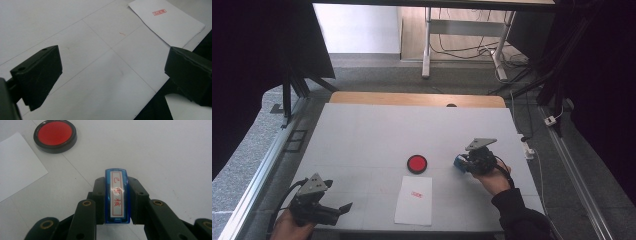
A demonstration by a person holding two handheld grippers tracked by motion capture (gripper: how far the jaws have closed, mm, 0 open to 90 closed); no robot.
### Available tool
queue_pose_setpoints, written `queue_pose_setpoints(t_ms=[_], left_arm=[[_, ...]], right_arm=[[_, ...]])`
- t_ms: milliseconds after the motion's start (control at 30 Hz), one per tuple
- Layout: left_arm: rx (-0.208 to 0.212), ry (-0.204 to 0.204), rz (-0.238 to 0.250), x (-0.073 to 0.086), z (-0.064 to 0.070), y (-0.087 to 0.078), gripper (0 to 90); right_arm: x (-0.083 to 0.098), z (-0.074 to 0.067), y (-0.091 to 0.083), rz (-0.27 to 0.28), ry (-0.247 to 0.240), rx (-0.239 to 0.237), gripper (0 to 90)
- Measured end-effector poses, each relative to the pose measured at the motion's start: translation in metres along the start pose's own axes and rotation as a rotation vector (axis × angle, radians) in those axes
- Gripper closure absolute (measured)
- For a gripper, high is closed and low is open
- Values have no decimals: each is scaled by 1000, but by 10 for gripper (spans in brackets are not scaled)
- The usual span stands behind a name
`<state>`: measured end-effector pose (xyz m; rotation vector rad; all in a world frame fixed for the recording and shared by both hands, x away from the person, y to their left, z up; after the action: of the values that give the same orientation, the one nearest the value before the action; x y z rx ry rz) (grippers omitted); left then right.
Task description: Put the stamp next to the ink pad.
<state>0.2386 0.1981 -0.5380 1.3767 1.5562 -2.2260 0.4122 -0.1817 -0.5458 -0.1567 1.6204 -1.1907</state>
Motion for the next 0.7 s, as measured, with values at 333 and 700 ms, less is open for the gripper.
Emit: queue_pose_setpoints(t_ms=[333,700], left_arm=[[0,-2,-1,0,0,0,15],[1,-4,0,0,0,0,15]], right_arm=[[6,1,5,-30,18,-10,707],[2,1,3,-4,39,-14,617]])
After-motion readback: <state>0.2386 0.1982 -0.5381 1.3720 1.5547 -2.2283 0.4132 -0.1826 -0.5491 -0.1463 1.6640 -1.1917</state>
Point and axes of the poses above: each handheld gripper's, and its own axes: y roughly forward along the jaws, x roughly out of its underside, z roughly to its right, the point moved 9 cm from there along y, roughly forward along the jaws, and after that the axes turned 2 degrees about -x, right-handed, at the moved point
